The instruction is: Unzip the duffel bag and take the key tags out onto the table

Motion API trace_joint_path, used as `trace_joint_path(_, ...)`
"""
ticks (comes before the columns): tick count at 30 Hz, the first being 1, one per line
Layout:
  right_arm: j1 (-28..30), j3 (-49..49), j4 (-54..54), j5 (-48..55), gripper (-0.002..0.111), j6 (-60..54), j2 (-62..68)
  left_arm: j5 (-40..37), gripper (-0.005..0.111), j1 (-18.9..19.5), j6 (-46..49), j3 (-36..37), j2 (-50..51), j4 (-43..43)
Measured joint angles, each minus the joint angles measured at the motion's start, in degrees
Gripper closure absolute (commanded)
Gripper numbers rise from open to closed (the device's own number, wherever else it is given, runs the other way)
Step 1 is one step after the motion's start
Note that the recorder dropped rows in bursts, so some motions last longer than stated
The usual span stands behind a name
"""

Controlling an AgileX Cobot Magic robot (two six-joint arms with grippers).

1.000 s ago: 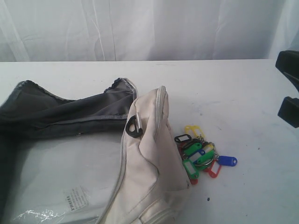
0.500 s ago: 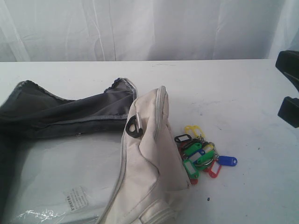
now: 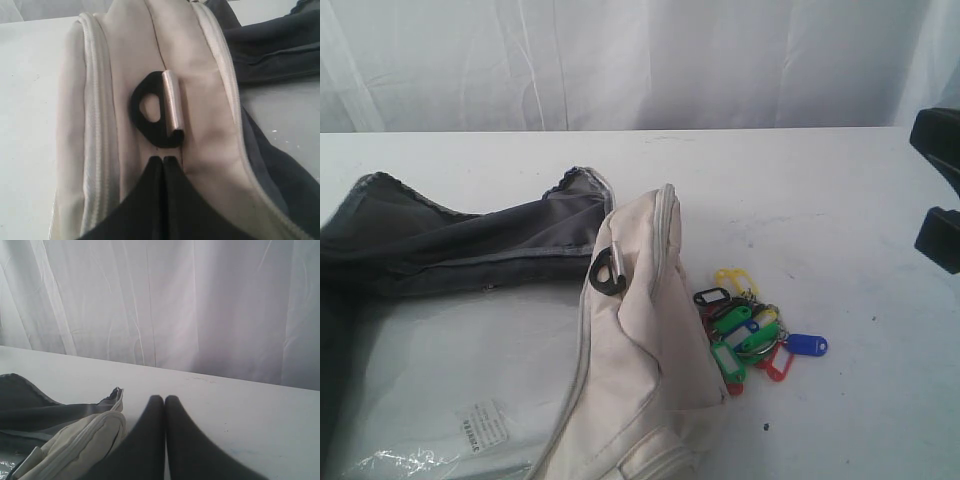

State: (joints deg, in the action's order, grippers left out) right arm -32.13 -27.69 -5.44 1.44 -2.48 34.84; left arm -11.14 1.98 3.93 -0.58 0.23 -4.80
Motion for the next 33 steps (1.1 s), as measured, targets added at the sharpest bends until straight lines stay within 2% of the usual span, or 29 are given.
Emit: trace_joint_path(33,0.1,0.0,0.0,0.0,0.108,0.0,-2.5,-0.1,0.107,0.0,-0.1,0.0,0.0,0.0)
